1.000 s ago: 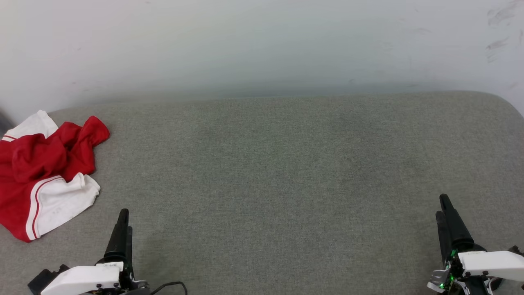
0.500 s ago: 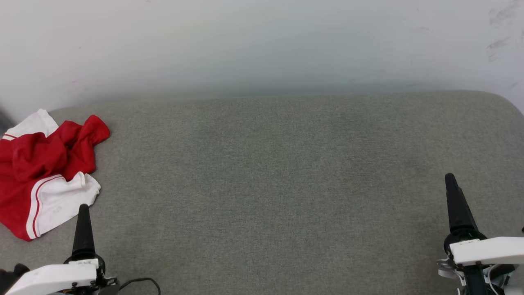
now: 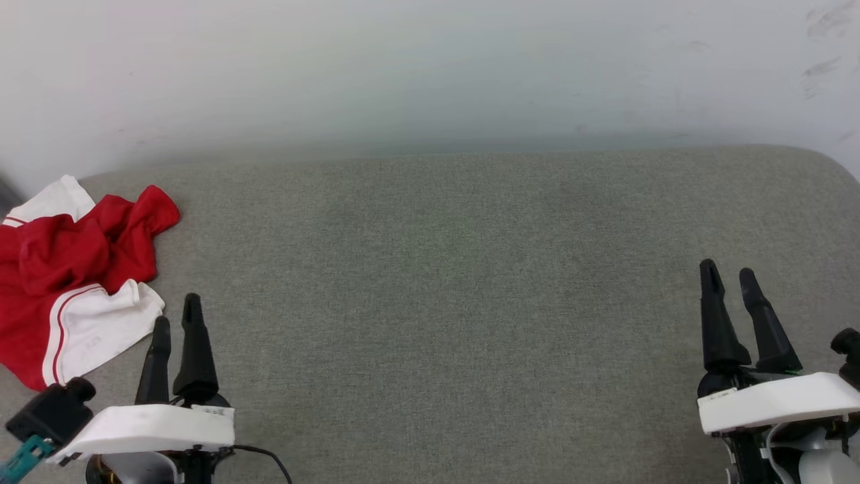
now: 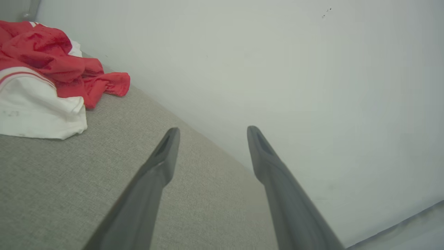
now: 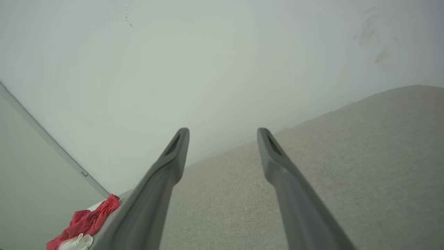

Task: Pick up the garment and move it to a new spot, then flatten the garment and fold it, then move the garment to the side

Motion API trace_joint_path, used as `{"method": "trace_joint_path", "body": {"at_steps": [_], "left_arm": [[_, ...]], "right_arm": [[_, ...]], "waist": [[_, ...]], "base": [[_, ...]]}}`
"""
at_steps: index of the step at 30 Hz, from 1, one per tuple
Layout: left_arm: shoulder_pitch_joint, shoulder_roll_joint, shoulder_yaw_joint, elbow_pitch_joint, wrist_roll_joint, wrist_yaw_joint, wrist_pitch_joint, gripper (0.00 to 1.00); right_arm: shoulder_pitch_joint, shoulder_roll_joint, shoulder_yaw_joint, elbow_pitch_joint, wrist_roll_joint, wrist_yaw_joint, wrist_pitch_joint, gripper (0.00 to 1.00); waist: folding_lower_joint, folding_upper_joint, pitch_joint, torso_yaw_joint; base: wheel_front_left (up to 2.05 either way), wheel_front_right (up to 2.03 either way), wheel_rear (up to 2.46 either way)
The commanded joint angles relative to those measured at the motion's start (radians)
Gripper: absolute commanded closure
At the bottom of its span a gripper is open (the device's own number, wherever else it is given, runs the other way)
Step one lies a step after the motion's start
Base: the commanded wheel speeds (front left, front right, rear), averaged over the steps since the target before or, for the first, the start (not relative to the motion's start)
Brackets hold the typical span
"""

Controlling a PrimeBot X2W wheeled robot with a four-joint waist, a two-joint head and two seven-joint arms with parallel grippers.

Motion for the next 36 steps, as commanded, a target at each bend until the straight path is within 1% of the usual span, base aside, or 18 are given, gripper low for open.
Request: {"method": "trace_joint_path", "body": {"at_steps": [1, 4, 6, 12, 16, 18, 23, 27, 31, 36], "left_arm": [[0.002, 0.004, -0.02, -0.035, 0.064, 0.018, -0.011, 0.0], [0.009, 0.004, -0.07, -0.059, 0.162, 0.041, -0.021, 0.0], [0.012, 0.012, -0.1, -0.07, 0.208, 0.061, -0.027, 0.0], [0.023, 0.057, -0.181, -0.079, 0.292, 0.122, -0.044, 0.0], [0.026, 0.094, -0.246, -0.07, 0.351, 0.175, -0.055, 0.0], [0.032, 0.108, -0.278, -0.057, 0.366, 0.199, -0.061, 0.0], [0.03, 0.137, -0.338, -0.047, 0.402, 0.241, -0.073, 0.0], [0.033, 0.157, -0.37, -0.033, 0.435, 0.262, -0.084, 0.0], [0.031, 0.165, -0.392, -0.028, 0.462, 0.28, -0.094, 0.0], [0.041, 0.161, -0.397, -0.018, 0.478, 0.268, -0.106, 0.0]], "right_arm": [[-0.018, -0.001, 0.01, -0.027, -0.059, 0.002, -0.01, 0.0], [-0.011, -0.002, 0.015, -0.038, -0.124, 0.002, -0.019, 0.0], [-0.007, -0.001, 0.016, -0.042, -0.167, 0.002, -0.024, 0.0], [0.001, -0.001, 0.021, -0.045, -0.274, 0.002, -0.042, 0.0], [0.006, -0.001, 0.021, -0.043, -0.336, 0.002, -0.053, 0.0], [0.009, -0.001, 0.024, -0.041, -0.365, 0.002, -0.059, 0.0], [0.02, -0.001, 0.036, -0.031, -0.411, 0.002, -0.072, 0.0], [0.022, -0.001, 0.038, -0.028, -0.464, 0.002, -0.082, 0.0], [0.024, -0.001, 0.044, -0.025, -0.51, 0.002, -0.092, 0.0], [0.027, -0.001, 0.05, -0.029, -0.562, 0.002, -0.102, 0.0]], "waist": [[0.0, 0.0, 0.001, -0.001], [0.0, 0.0, 0.002, -0.002], [0.0, 0.0, 0.004, -0.003], [0.0, 0.0, 0.007, -0.005], [0.0, 0.0, 0.007, -0.007], [0.0, 0.0, 0.007, -0.008], [0.0, 0.0, 0.006, -0.007], [0.0, 0.0, 0.004, -0.008], [0.0, 0.0, 0.005, -0.008], [0.0, 0.0, 0.006, -0.01]], "base": [[0.0, 0.0, 0.0], [0.0, 0.0, 0.0], [0.0, 0.0, 0.0], [0.0, 0.0, 0.0], [0.0, 0.0, 0.0], [0.0, 0.0, 0.0], [0.0, 0.0, 0.0], [0.0, 0.0, 0.0], [0.0, 0.0, 0.0], [0.0, 0.0, 0.0]]}}
